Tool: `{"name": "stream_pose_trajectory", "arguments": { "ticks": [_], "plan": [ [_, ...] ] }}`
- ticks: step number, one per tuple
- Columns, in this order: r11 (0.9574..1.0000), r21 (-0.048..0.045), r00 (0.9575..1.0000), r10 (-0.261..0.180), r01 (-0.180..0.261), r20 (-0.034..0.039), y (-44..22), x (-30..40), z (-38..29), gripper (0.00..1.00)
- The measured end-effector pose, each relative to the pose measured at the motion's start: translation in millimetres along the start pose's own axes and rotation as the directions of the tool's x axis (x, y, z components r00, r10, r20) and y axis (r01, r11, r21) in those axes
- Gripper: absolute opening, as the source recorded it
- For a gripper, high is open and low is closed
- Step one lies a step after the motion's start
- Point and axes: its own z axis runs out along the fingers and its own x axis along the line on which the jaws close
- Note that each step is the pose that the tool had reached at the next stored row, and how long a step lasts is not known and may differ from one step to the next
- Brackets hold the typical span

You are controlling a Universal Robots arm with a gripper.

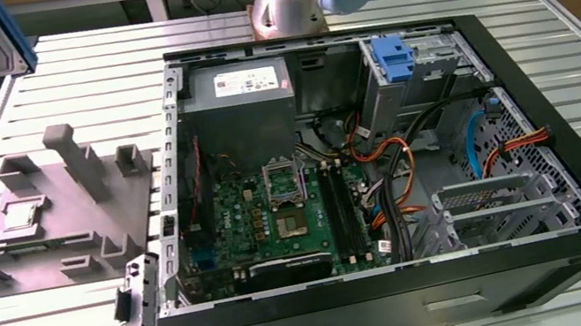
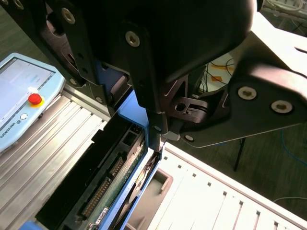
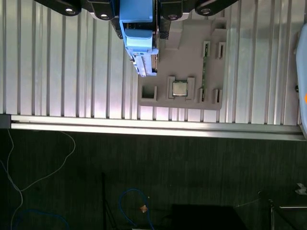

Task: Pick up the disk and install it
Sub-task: 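Pick up the disk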

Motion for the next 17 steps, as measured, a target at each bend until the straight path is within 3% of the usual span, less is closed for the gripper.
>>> {"name": "stream_pose_trajectory", "arguments": {
  "ticks": [17],
  "plan": [
    [1.0,0.0001,1.0,0.0,0.0,0.0,-3.6,0.1,-0.1,0.37]
  ]
}}
